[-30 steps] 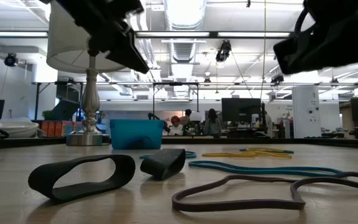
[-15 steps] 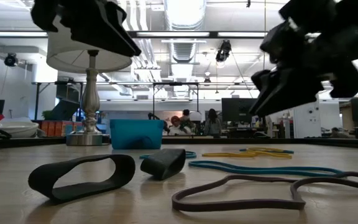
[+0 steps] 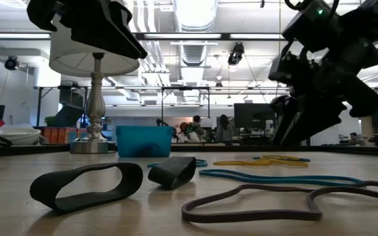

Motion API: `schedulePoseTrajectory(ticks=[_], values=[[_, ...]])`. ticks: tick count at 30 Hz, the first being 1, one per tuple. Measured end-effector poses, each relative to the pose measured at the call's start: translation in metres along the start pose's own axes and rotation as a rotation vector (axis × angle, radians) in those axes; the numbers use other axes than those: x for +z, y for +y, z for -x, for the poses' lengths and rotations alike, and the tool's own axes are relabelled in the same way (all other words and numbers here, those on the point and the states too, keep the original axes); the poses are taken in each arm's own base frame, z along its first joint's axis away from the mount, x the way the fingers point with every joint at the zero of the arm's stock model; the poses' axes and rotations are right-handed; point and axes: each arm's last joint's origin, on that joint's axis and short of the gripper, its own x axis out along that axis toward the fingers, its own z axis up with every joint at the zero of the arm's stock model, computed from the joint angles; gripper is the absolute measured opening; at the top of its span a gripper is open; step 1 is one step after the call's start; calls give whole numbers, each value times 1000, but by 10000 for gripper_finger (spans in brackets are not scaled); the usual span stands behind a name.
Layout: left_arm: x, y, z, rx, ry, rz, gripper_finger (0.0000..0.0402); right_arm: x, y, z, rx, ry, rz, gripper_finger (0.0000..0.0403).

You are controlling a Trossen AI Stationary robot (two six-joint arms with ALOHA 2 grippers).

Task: Pick and place rubber bands into bin
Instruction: Put the right yellow rubber band into the blue bin

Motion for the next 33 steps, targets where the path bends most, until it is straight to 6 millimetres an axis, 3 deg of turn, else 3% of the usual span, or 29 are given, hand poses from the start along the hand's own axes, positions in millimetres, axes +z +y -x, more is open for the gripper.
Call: schedulePoseTrajectory(ticks=[7,22,27,33], values=[[0,0,0,0,0,13,135,-8,0,-3,-8,50,-115,174],[-1,0,0,-1,3,21,135,-15,1,-18,-44,106,-108,184],[-1,0,0,-1,3,21,135,-15,1,-20,-64,109,-106,154],[-1,0,0,-1,3,22,135,-15,0,-20,-72,112,-94,72]])
